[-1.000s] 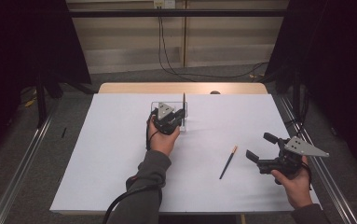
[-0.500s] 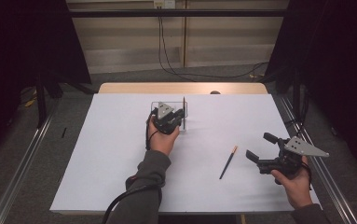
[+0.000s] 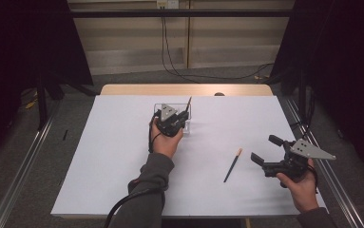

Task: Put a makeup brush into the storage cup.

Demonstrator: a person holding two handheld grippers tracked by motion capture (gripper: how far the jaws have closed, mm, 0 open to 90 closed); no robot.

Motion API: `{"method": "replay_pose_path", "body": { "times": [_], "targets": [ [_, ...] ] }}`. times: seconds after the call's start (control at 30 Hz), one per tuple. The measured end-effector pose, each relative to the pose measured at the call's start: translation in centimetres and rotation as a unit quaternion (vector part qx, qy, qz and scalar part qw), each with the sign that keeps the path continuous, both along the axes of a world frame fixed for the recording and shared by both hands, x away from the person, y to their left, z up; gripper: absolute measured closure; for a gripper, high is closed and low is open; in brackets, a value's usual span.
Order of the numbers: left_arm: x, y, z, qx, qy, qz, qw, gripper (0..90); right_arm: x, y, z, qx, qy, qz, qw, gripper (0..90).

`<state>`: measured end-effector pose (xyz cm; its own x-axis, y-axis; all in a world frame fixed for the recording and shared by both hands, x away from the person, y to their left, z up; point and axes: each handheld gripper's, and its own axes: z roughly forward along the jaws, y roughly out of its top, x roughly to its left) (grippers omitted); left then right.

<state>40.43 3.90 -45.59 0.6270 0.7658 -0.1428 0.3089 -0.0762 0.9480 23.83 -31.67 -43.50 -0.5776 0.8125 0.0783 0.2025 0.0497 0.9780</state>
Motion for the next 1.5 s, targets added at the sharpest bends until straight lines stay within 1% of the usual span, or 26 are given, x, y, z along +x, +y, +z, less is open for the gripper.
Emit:
{"method": "replay_pose_path", "body": {
  "times": [0.13, 0.17, 0.27, 0.3, 0.47, 0.5, 0.53, 0.57, 0.6, 0.63, 0.7, 0.73, 0.8, 0.83, 0.9, 0.97, 1.07, 1.13, 1.17, 1.2, 1.23, 1.3, 1.37, 1.4, 1.47, 1.5],
  "targets": [
    [0.0, 0.0, 0.0, -0.001, 0.001, 0.0, 1.0, 82.5, 0.0, 0.0, 0.0, 0.0, 0.0, 0.0, 1.0, 0.5],
    [0.0, 0.1, 0.1, 0.002, 0.002, 0.001, 1.0, 82.2, 0.0, 0.0, 0.0, 0.0, -0.001, 0.001, 1.0, 0.5],
    [0.0, 0.1, 0.1, 0.003, 0.0, 0.001, 1.0, 81.6, 0.0, 0.0, 0.0, 0.0, 0.0, 0.0, 1.0, 0.5],
    [-0.1, 0.1, 0.1, -0.003, 0.0, 0.0, 1.0, 81.3, 0.0, 0.0, 0.0, -0.001, -0.001, 0.001, 1.0, 0.5],
    [-0.1, 0.2, 0.4, -0.004, -0.004, -0.003, 1.0, 80.3, 0.0, 0.0, 0.0, -0.002, -0.002, 0.002, 1.0, 0.5],
    [-0.1, 0.2, 0.5, -0.001, -0.004, -0.001, 1.0, 79.8, 0.0, 0.0, 0.0, -0.002, -0.001, 0.003, 1.0, 0.5],
    [-0.1, 0.2, 0.5, -0.004, -0.007, 0.001, 1.0, 79.0, 0.1, 0.1, 0.0, -0.003, -0.002, 0.001, 1.0, 0.5],
    [-0.1, 0.2, 0.6, -0.008, -0.007, -0.004, 0.9999, 77.8, 0.0, 0.1, 0.0, -0.003, -0.002, 0.001, 1.0, 0.5],
    [-0.2, 0.2, 0.7, -0.005, -0.005, -0.002, 1.0, 77.6, 0.1, 0.1, 0.0, -0.003, -0.002, 0.003, 1.0, 0.5],
    [-0.2, 0.2, 0.7, -0.005, -0.008, -0.001, 1.0, 77.3, 0.0, 0.1, 0.0, -0.004, -0.002, 0.002, 1.0, 0.5],
    [-0.2, 0.2, 0.8, -0.01, -0.01, -0.005, 0.9999, 76.4, 0.1, 0.1, 0.0, -0.005, -0.002, 0.003, 1.0, 0.5],
    [-0.3, 0.2, 0.9, -0.007, -0.01, -0.003, 0.9999, 75.8, 0.1, 0.1, 0.0, -0.005, -0.002, 0.002, 1.0, 0.5],
    [-0.3, 0.2, 1.0, -0.011, -0.011, -0.008, 0.9998, 74.1, 0.0, 0.1, 0.0, -0.004, 0.0, 0.002, 1.0, 0.5],
    [-0.3, 0.2, 1.0, -0.006, -0.009, -0.007, 0.9999, 73.5, 0.1, 0.1, 0.0, -0.004, 0.0, 0.004, 1.0, 0.5],
    [-0.3, 0.2, 1.1, -0.013, -0.012, -0.011, 0.9998, 71.8, 0.1, 0.1, 0.0, -0.006, -0.001, 0.003, 1.0, 0.5],
    [-0.4, 0.3, 1.3, -0.01, -0.013, -0.011, 0.9998, 70.3, 0.1, 0.1, 0.0, -0.006, -0.001, 0.004, 1.0, 0.5],
    [-0.4, 0.4, 1.5, -0.017, -0.013, -0.011, 0.9997, 67.6, 0.1, 0.2, 0.0, -0.006, 0.0, 0.002, 1.0, 0.5],
    [-0.4, 0.5, 1.6, -0.02, -0.014, -0.016, 0.9996, 65.2, 0.1, 0.2, 0.0, -0.006, -0.001, 0.004, 1.0, 0.5],
    [-0.5, 0.5, 1.7, -0.015, -0.013, -0.014, 0.9997, 64.5, 0.1, 0.2, 0.0, -0.005, -0.001, 0.003, 1.0, 0.5],
    [-0.5, 0.6, 1.7, -0.015, -0.016, -0.018, 0.9996, 64.5, 0.1, 0.2, 0.0, -0.005, -0.001, 0.003, 1.0, 0.5],
    [-0.5, 0.6, 1.7, -0.019, -0.015, -0.019, 0.9995, 64.0, 0.1, 0.2, -0.1, -0.006, -0.001, 0.004, 1.0, 0.5],
    [-0.6, 0.6, 1.8, -0.016, -0.018, -0.019, 0.9995, 60.5, 0.1, 0.2, -0.1, -0.006, -0.001, 0.005, 1.0, 0.5],
    [-0.6, 0.7, 1.9, -0.016, -0.016, -0.025, 0.9994, 60.0, 0.1, 0.3, 0.0, -0.006, -0.002, 0.005, 1.0, 0.5],
    [-0.6, 0.7, 1.9, -0.019, -0.015, -0.024, 0.9994, 58.7, 0.1, 0.3, 0.0, -0.008, -0.002, 0.004, 1.0, 0.5],
    [-0.7, 0.9, 2.1, -0.016, -0.013, -0.025, 0.9995, 57.5, 0.1, 0.3, -0.1, -0.01, -0.001, 0.006, 0.9999, 0.5],
    [-0.7, 0.8, 2.1, -0.025, -0.015, -0.028, 0.9992, 56.6, 0.1, 0.3, -0.1, -0.009, -0.001, 0.006, 0.9999, 0.5]
  ]
}}
